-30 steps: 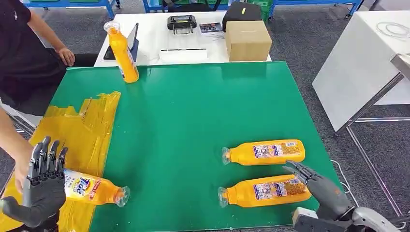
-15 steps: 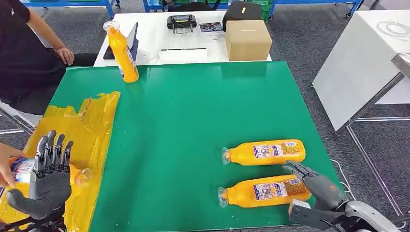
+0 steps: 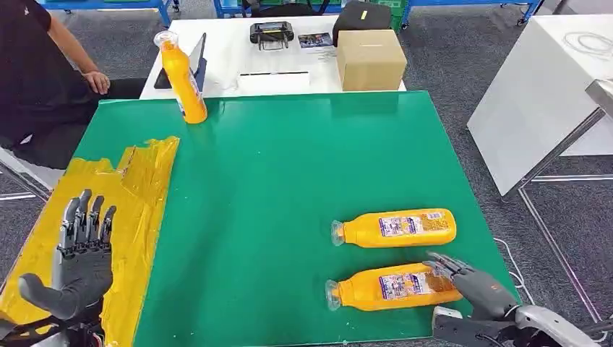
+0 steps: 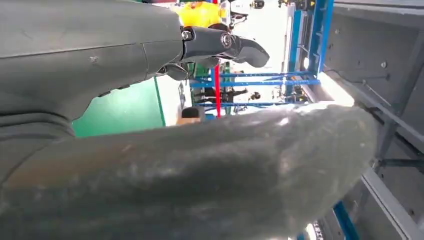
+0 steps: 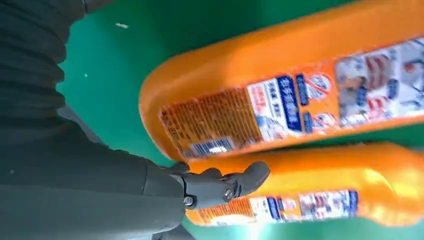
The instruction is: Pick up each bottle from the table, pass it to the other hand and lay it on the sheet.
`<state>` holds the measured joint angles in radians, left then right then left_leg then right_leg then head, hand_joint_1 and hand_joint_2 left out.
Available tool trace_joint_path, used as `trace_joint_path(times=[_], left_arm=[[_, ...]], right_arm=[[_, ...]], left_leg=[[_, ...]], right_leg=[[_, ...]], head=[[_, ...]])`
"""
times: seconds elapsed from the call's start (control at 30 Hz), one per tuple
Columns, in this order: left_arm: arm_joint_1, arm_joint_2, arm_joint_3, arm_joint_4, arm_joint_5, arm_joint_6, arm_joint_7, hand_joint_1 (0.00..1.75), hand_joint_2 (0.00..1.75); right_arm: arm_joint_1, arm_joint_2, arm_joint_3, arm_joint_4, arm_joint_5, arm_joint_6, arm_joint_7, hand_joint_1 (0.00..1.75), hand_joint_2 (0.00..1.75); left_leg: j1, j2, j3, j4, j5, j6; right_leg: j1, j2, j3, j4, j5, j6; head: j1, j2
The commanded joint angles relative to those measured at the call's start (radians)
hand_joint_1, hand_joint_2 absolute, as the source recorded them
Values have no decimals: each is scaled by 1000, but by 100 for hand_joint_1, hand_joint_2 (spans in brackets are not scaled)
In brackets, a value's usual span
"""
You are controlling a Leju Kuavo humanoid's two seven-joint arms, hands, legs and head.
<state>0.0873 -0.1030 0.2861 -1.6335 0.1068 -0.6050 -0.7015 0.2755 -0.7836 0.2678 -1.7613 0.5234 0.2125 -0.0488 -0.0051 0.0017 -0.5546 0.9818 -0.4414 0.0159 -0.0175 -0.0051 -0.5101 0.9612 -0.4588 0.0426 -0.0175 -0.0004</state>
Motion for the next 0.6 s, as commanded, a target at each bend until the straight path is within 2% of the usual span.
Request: trace_joint_path(times=[0.03, 0.1, 0.13, 0.17, 0.2, 0.23, 0.27, 0.3, 0.33, 0.37, 0.4, 0.5, 0.53, 0.57, 0.6], left_arm=[[-78, 24, -56, 113, 16, 2, 4, 0, 0], [-81, 14, -56, 112, 20, -2, 11, 0, 0], [-85, 9, -55, 114, 25, -5, 14, 0, 0], [-90, 5, -58, 117, 32, -11, 21, 0, 0], [-97, 4, -62, 122, 33, -11, 26, 0, 0], [-100, 2, -63, 123, 34, -10, 27, 0, 0], [-108, 2, -67, 130, 36, -10, 30, 0, 0], [-111, 0, -67, 131, 36, -9, 30, 0, 0], [-119, 0, -71, 139, 39, -10, 32, 0, 0], [-122, -1, -73, 142, 41, -10, 32, 0, 0], [-122, -1, -73, 142, 41, -10, 32, 0, 0], [-128, -1, -74, 147, 44, -10, 33, 0, 0], [-128, -1, -74, 147, 44, -10, 33, 0, 0], [-129, -1, -74, 147, 44, -10, 34, 0, 0], [-129, -1, -74, 147, 44, -10, 34, 0, 0]], right_arm=[[-168, 70, 288, 256, 148, -18, 34, 0, 175], [-248, 225, 389, 460, 282, -80, 43, 0, 175], [-275, 282, 423, 545, 322, -112, 47, 40, 175], [-303, 340, 462, 637, 357, -141, 58, 127, 175], [-315, 371, 479, 691, 362, -159, 57, 140, 175], [-316, 382, 488, 706, 364, -163, 56, 164, 175], [-323, 402, 506, 748, 372, -172, 62, 175, 175], [-320, 405, 508, 750, 372, -173, 62, 175, 175], [-326, 418, 518, 780, 374, -177, 63, 175, 175], [-327, 423, 524, 794, 376, -182, 64, 175, 175], [-327, 423, 524, 794, 376, -182, 64, 175, 175], [-331, 430, 529, 811, 377, -180, 66, 175, 175], [-331, 430, 529, 811, 377, -180, 66, 175, 175], [-332, 428, 529, 812, 377, -180, 66, 175, 175], [-332, 428, 529, 812, 377, -180, 66, 175, 175]], left_leg=[[2, -1, 3, -2, 1, -1], [4, 0, 5, -4, 1, -1], [6, 1, 7, -5, 1, -2], [6, 0, 7, -5, 1, -2], [7, 0, 9, -7, 2, -2], [8, 0, 9, -6, 2, -2], [7, 2, 10, -5, 1, -2], [7, 9, 12, -3, -2, -3], [9, 8, 14, -5, 0, -4], [11, 14, 22, -3, -5, -5], [14, 14, 21, -4, -6, -8], [21, 25, 29, -1, -15, -10], [26, 33, 41, 2, -25, -12], [26, 31, 30, 5, -22, -13], [28, 38, 40, 5, -26, -13]], right_leg=[[3, 0, 4, -4, 2, -1], [5, 0, 7, -8, 3, -2], [6, 1, 9, -10, 4, -2], [6, 1, 10, -10, 4, -2], [7, 0, 12, -13, 5, -3], [8, 1, 11, -12, 4, -3], [7, 2, 10, -9, 3, -3], [8, 8, 11, -7, 3, -3], [9, 7, 13, -9, 3, -3], [11, 14, 10, -8, 2, -3], [14, 14, 9, -12, 5, -4], [21, 23, 16, -13, 1, -12], [25, 32, 27, -12, -3, -15], [25, 30, 16, -10, 0, -14], [27, 36, 25, -10, -6, -18]], head=[[0, 0], [0, 0], [0, 0], [0, 0], [0, 0], [1, 0], [0, 0], [0, 0], [1, 0], [0, 0], [1, 0], [2, 0], [1, 0], [1, 0], [1, 0]])
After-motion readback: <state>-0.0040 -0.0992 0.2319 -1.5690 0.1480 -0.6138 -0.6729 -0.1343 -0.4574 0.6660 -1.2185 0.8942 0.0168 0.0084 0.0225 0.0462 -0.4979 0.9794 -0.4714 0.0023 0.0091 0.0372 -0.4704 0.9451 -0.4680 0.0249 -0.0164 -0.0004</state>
